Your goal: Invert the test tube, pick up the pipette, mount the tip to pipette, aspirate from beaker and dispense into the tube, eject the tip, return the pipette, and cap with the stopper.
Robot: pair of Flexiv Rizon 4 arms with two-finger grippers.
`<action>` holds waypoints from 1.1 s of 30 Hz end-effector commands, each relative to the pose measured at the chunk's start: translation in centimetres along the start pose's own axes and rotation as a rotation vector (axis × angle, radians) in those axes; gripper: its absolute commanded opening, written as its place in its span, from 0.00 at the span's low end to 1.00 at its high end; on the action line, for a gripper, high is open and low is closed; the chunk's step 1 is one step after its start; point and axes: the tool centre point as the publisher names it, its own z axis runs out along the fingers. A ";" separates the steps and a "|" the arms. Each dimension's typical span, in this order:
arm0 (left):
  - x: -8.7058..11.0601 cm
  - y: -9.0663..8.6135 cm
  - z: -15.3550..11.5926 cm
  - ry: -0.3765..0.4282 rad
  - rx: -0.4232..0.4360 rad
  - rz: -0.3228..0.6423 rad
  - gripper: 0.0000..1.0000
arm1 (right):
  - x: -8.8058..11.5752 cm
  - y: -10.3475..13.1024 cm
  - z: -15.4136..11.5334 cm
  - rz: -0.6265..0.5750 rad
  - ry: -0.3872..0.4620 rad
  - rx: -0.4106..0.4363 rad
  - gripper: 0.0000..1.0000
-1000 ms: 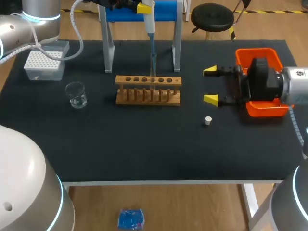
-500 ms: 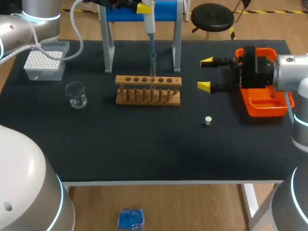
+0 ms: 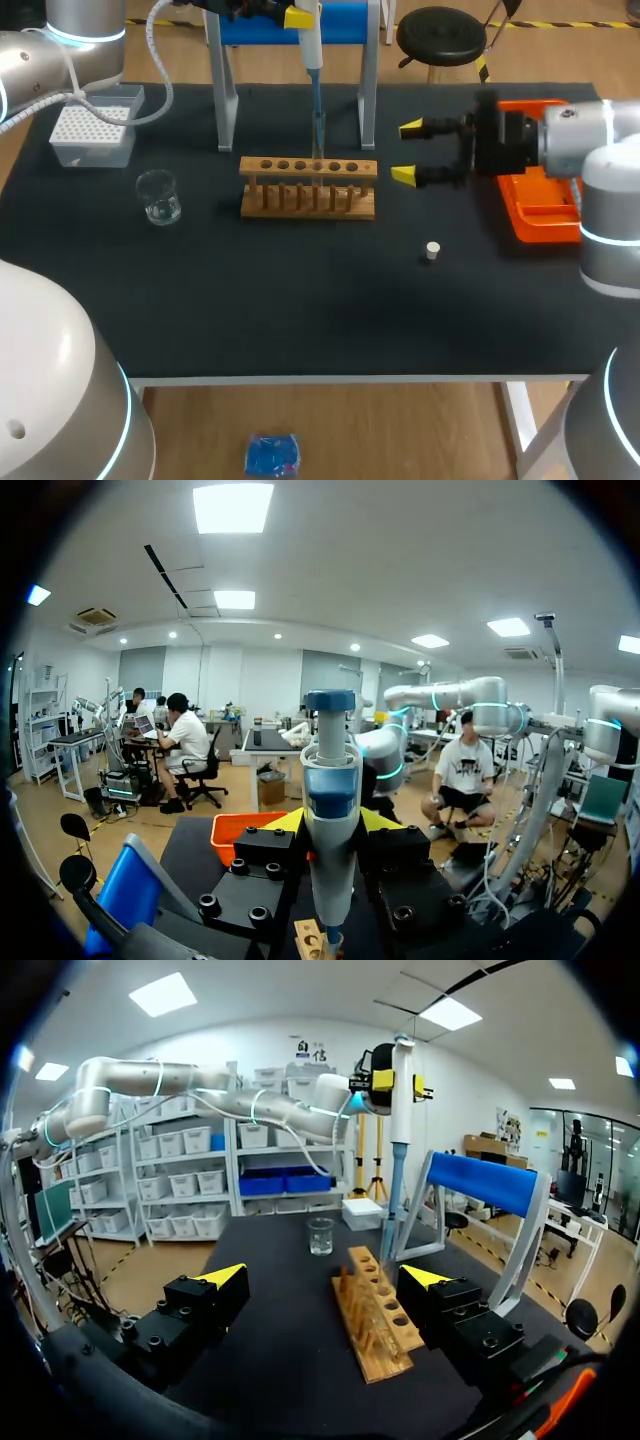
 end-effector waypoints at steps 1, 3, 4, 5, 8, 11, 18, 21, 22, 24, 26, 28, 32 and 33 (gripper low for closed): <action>-0.1 -0.1 -0.1 0.004 -0.002 0.000 0.00 | -0.8 0.1 0.9 0.000 0.003 0.004 1.00; -0.1 -0.1 -0.1 0.004 -0.002 0.000 0.00 | -0.8 0.1 0.9 -0.003 0.002 0.005 1.00; -0.1 -0.1 -0.1 0.004 -0.002 0.000 0.00 | -1.0 0.2 0.9 -0.004 0.002 0.006 1.00; -0.1 -0.1 -0.1 0.004 -0.002 0.000 0.00 | -1.0 0.3 0.9 -0.006 0.002 0.005 1.00; -0.1 -0.1 -0.1 0.004 -0.002 0.000 0.00 | -1.3 0.4 1.1 -0.011 0.002 0.007 1.00; -0.1 -0.1 -0.1 0.004 -0.002 0.000 0.00 | -1.4 0.5 1.3 -0.017 0.003 0.010 1.00; -0.1 -0.1 -0.1 0.004 -0.002 0.000 0.00 | -1.4 0.7 1.4 -0.038 0.000 0.026 1.00; -0.1 -0.1 -0.1 0.004 -0.002 0.000 0.00 | -1.4 0.7 1.4 -0.038 0.000 0.026 1.00; -0.1 -0.1 -0.1 0.004 -0.002 0.000 0.00 | -1.4 0.7 1.4 -0.038 0.000 0.026 1.00; -0.1 -0.1 -0.1 0.004 -0.002 0.000 0.00 | -1.4 0.7 1.4 -0.038 0.000 0.026 1.00; -0.1 -0.1 -0.1 0.004 -0.002 0.000 0.00 | -1.4 0.7 1.4 -0.038 0.000 0.026 1.00; -0.1 -0.1 -0.1 0.005 -0.003 0.001 0.00 | -1.4 0.7 1.4 -0.038 0.000 0.026 1.00; -0.2 -0.4 0.0 0.004 -0.007 0.004 0.00 | -1.4 0.7 1.4 -0.038 0.000 0.026 1.00; -0.2 -0.4 0.0 0.005 -0.008 0.004 0.00 | -1.4 0.7 1.4 -0.038 0.000 0.026 1.00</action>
